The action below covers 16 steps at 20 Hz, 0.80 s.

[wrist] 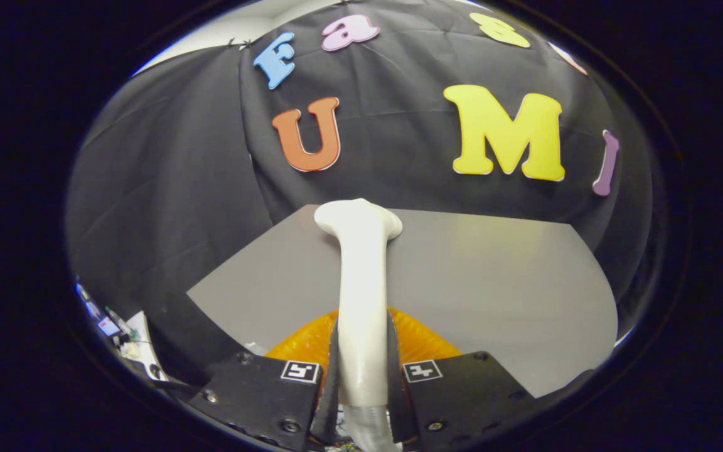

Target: Iron the clothes twice with a garment steamer, once on the left side and once on the right side.

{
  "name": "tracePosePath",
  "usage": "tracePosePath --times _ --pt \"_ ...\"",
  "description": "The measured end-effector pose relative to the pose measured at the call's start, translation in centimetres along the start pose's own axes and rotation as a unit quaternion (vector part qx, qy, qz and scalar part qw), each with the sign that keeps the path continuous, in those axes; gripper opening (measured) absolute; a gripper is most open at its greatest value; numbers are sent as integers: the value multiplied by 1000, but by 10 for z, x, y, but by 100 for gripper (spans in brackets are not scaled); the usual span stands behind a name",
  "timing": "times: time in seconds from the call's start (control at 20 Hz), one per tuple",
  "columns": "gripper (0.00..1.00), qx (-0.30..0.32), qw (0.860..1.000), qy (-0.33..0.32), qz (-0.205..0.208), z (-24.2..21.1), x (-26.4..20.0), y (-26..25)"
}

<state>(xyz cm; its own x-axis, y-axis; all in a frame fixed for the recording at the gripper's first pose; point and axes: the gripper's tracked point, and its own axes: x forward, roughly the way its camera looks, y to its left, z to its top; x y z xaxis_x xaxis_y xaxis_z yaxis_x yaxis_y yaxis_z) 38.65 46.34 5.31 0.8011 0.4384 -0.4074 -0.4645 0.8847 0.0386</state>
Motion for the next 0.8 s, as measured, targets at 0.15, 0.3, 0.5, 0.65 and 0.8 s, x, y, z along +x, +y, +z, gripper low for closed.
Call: tracePosePath --times 0.15,0.3,0.5,0.65,0.8 --pt "35 -9 999 -30 -6 10 -27 -2" --pt "35 -1 999 -51 2 15 -64 -6" --pt "35 24 997 -75 1 17 -125 -29" --pt "35 53 994 -100 -7 19 -182 -62" --pt "35 73 988 -133 -40 20 -246 -111"
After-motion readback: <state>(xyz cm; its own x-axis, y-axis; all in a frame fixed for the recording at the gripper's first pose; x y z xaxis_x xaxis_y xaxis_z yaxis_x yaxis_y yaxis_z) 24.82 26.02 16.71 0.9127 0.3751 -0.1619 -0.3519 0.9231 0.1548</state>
